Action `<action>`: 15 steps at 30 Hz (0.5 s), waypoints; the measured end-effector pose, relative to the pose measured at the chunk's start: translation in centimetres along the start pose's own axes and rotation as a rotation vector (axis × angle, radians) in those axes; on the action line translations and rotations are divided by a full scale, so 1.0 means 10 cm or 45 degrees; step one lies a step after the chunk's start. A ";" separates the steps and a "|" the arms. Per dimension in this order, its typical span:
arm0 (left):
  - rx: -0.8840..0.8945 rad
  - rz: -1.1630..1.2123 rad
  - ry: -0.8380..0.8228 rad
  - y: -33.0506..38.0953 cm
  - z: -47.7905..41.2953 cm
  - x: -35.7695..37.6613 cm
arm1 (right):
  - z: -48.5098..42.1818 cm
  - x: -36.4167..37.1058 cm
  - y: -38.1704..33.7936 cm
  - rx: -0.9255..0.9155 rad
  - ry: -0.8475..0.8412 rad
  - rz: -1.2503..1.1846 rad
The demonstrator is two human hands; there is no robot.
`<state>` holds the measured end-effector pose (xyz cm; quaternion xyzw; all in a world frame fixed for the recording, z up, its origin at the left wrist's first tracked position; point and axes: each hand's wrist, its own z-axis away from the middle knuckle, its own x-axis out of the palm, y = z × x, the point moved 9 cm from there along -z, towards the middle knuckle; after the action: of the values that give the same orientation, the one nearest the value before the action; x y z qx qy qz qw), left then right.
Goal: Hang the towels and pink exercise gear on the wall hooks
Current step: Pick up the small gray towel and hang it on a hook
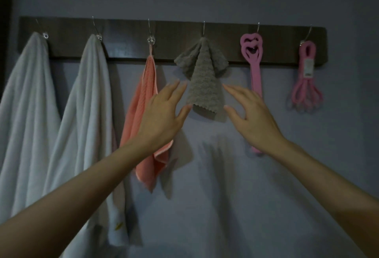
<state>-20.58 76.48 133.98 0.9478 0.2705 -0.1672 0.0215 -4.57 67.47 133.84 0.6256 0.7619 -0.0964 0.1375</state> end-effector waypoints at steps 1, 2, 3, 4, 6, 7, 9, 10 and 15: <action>-0.005 0.017 -0.027 0.03 0.09 -0.05 | 0.08 -0.05 -0.08 0.015 -0.013 -0.002; -0.014 0.032 -0.053 0.07 0.17 -0.11 | 0.16 -0.11 -0.15 0.026 -0.026 0.008; -0.021 0.042 -0.078 0.12 0.24 -0.17 | 0.24 -0.19 -0.23 0.037 -0.038 0.024; -0.024 0.049 -0.102 0.18 0.31 -0.22 | 0.31 -0.26 -0.31 0.047 -0.054 0.044; -0.031 0.078 -0.155 0.32 0.43 -0.32 | 0.48 -0.41 -0.42 0.070 -0.082 0.082; -0.035 0.105 -0.189 0.40 0.49 -0.35 | 0.57 -0.49 -0.47 0.086 -0.092 0.096; -0.030 0.142 -0.255 0.60 0.62 -0.40 | 0.77 -0.67 -0.55 0.121 -0.114 0.119; -0.014 0.140 -0.272 0.72 0.70 -0.43 | 0.90 -0.75 -0.58 0.135 -0.127 0.138; 0.043 0.228 -0.288 1.36 1.12 -0.51 | 1.62 -1.23 -0.66 0.238 -0.199 0.216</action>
<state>-20.99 60.83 124.40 0.9436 0.1778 -0.2747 0.0507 -7.40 49.60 122.46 0.6883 0.6810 -0.2034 0.1453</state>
